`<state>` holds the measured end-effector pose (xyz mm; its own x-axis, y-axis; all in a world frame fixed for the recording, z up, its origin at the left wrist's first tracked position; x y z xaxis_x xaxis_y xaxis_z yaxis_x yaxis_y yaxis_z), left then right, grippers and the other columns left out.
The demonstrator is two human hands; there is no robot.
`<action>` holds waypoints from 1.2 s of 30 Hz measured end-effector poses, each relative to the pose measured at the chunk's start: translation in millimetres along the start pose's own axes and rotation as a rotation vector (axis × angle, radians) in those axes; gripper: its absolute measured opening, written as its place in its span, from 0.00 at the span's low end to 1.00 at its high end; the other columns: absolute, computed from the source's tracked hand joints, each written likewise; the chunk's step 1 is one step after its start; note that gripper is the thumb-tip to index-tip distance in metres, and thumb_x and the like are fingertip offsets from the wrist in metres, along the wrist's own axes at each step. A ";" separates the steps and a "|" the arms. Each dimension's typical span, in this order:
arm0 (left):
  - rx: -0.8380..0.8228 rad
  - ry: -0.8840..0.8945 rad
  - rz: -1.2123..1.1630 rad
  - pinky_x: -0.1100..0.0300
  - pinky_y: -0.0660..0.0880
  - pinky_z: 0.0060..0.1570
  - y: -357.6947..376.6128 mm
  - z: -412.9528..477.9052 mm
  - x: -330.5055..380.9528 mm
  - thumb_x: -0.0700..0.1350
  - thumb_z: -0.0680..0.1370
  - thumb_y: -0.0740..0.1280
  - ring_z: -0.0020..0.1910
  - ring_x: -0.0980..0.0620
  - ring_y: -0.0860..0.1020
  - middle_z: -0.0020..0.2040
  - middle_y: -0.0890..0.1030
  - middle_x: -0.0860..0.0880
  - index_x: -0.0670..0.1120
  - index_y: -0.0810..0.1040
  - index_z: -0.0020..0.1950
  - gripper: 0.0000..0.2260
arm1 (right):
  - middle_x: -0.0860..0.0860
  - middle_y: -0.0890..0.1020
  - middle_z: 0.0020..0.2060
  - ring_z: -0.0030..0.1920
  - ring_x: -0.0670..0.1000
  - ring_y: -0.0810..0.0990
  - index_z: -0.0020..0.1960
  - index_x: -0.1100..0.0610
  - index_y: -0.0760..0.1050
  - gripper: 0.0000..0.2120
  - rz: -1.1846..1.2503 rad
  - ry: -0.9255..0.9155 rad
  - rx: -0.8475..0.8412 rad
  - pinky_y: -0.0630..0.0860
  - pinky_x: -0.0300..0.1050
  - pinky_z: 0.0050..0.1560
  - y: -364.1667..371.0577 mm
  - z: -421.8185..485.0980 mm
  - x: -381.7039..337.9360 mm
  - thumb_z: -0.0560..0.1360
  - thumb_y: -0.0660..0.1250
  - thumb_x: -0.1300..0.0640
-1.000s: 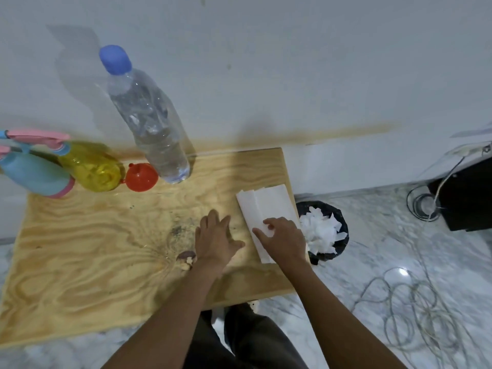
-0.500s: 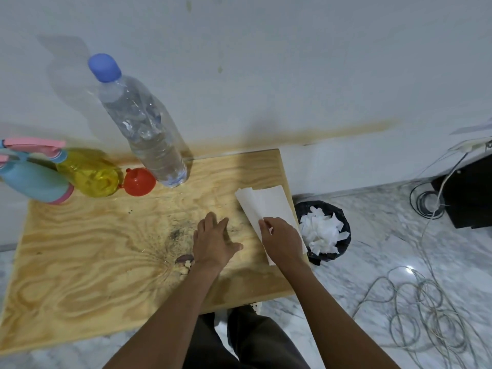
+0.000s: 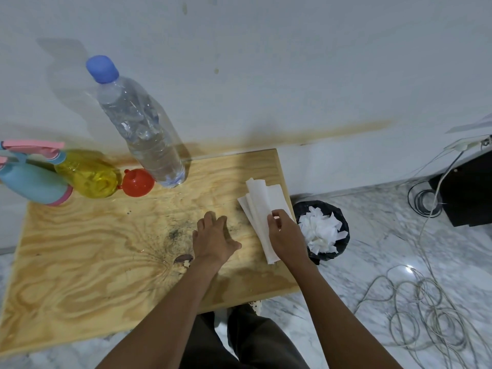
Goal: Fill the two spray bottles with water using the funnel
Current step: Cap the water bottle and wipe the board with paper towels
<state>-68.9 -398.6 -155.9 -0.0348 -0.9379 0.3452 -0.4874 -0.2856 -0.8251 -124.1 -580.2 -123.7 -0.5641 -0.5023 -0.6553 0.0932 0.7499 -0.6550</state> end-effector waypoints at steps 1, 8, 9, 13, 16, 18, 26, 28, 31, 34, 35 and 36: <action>0.000 0.000 -0.003 0.47 0.67 0.68 0.5 0.1 -0.2 0.61 0.68 0.75 0.71 0.46 0.59 0.72 0.58 0.49 0.52 0.65 0.74 0.39 | 0.44 0.79 0.47 0.48 0.48 0.78 0.61 0.52 0.74 0.13 0.004 -0.013 0.013 0.72 0.45 0.49 -1.8 -1.1 -0.9 0.83 0.57 0.48; 0.004 0.003 -0.012 0.47 0.65 0.69 2.2 -1.6 -2.3 0.61 0.69 0.74 0.73 0.45 0.58 0.73 0.58 0.49 0.53 0.64 0.75 0.38 | 0.43 0.80 0.52 0.50 0.43 0.75 0.59 0.55 0.79 0.12 0.108 -0.143 0.198 0.72 0.42 0.54 -18.5 -8.7 -20.7 0.82 0.60 0.51; 0.003 0.003 -0.012 0.47 0.65 0.70 2.4 -1.8 -2.5 0.62 0.69 0.74 0.73 0.45 0.58 0.74 0.57 0.49 0.53 0.64 0.75 0.38 | 0.42 0.80 0.50 0.49 0.42 0.75 0.58 0.54 0.79 0.12 0.119 -0.149 0.212 0.72 0.41 0.53 -21.1 -8.5 -22.3 0.82 0.61 0.51; -0.002 0.011 -0.011 0.46 0.64 0.70 2.4 -1.5 -2.3 0.62 0.69 0.74 0.73 0.44 0.58 0.74 0.57 0.49 0.53 0.64 0.76 0.39 | 0.40 0.81 0.46 0.41 0.39 0.77 0.54 0.53 0.81 0.09 0.092 -0.207 0.256 0.70 0.32 0.44 -27.3 -7.5 -24.0 0.80 0.65 0.52; -0.004 0.009 -0.007 0.45 0.65 0.70 2.8 -1.6 -2.8 0.62 0.69 0.74 0.73 0.44 0.58 0.75 0.57 0.49 0.53 0.64 0.75 0.39 | 0.38 0.81 0.41 0.40 0.37 0.78 0.54 0.51 0.82 0.08 0.097 -0.231 0.295 0.69 0.26 0.39 -32.7 -10.5 -24.0 0.79 0.67 0.52; 0.003 0.011 -0.007 0.46 0.65 0.69 2.6 -1.5 -2.8 0.62 0.69 0.74 0.72 0.44 0.59 0.74 0.57 0.49 0.53 0.65 0.75 0.38 | 0.38 0.81 0.40 0.42 0.37 0.78 0.53 0.51 0.82 0.07 0.115 -0.234 0.300 0.69 0.25 0.39 -36.3 -12.5 -26.2 0.78 0.67 0.51; 0.006 0.000 -0.025 0.47 0.64 0.70 1.3 -2.7 -1.5 0.61 0.69 0.74 0.72 0.45 0.59 0.74 0.57 0.50 0.53 0.65 0.75 0.37 | 0.38 0.82 0.40 0.44 0.33 0.78 0.53 0.48 0.81 0.08 0.235 -0.182 0.288 0.70 0.25 0.40 -43.1 -16.1 -35.9 0.80 0.65 0.49; 0.005 0.004 -0.026 0.48 0.64 0.70 1.2 -2.7 -1.4 0.61 0.69 0.74 0.72 0.45 0.59 0.74 0.57 0.50 0.53 0.65 0.75 0.38 | 0.38 0.81 0.41 0.44 0.34 0.78 0.55 0.49 0.80 0.09 0.256 -0.131 0.252 0.70 0.28 0.41 -42.5 -14.3 -35.0 0.80 0.63 0.49; -0.002 0.009 -0.015 0.48 0.65 0.69 0.6 -1.6 -1.2 0.61 0.69 0.73 0.72 0.45 0.59 0.73 0.58 0.50 0.53 0.65 0.75 0.38 | 0.40 0.80 0.42 0.44 0.39 0.78 0.58 0.52 0.79 0.11 0.342 -0.020 0.169 0.71 0.35 0.41 -40.0 -9.6 -30.1 0.81 0.61 0.49; -0.018 0.013 0.006 0.47 0.67 0.68 -1.9 0.5 -0.6 0.62 0.71 0.71 0.72 0.45 0.59 0.73 0.58 0.49 0.53 0.65 0.75 0.36 | 0.44 0.81 0.48 0.47 0.40 0.77 0.60 0.54 0.77 0.13 0.431 0.062 0.144 0.72 0.36 0.44 -39.8 -5.3 -23.6 0.82 0.60 0.49; -0.026 0.014 0.006 0.47 0.67 0.67 -3.1 1.0 -0.7 0.62 0.71 0.70 0.72 0.45 0.59 0.73 0.58 0.49 0.52 0.65 0.75 0.35 | 0.46 0.81 0.51 0.48 0.41 0.77 0.61 0.54 0.77 0.14 0.468 0.092 0.130 0.72 0.36 0.44 -39.3 -4.7 -21.4 0.82 0.60 0.49; -0.036 0.014 0.003 0.47 0.68 0.67 -4.1 1.3 -0.5 0.63 0.72 0.69 0.72 0.45 0.58 0.73 0.58 0.48 0.52 0.65 0.75 0.35 | 0.47 0.81 0.53 0.50 0.42 0.78 0.62 0.54 0.77 0.14 0.514 0.120 0.112 0.72 0.37 0.45 -38.7 -4.8 -20.2 0.82 0.60 0.49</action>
<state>-65.8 -397.2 -153.3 -0.0482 -0.9358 0.3493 -0.5187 -0.2754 -0.8094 -120.3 -596.9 -83.3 -0.5120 -0.0250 -0.8586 0.4652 0.8322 -0.3017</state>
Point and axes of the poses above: each hand's wrist, its own z-axis towards the middle knuckle, its own y-axis out of the palm, x = y × z, the point moved 4 cm from there along z, towards the middle knuckle
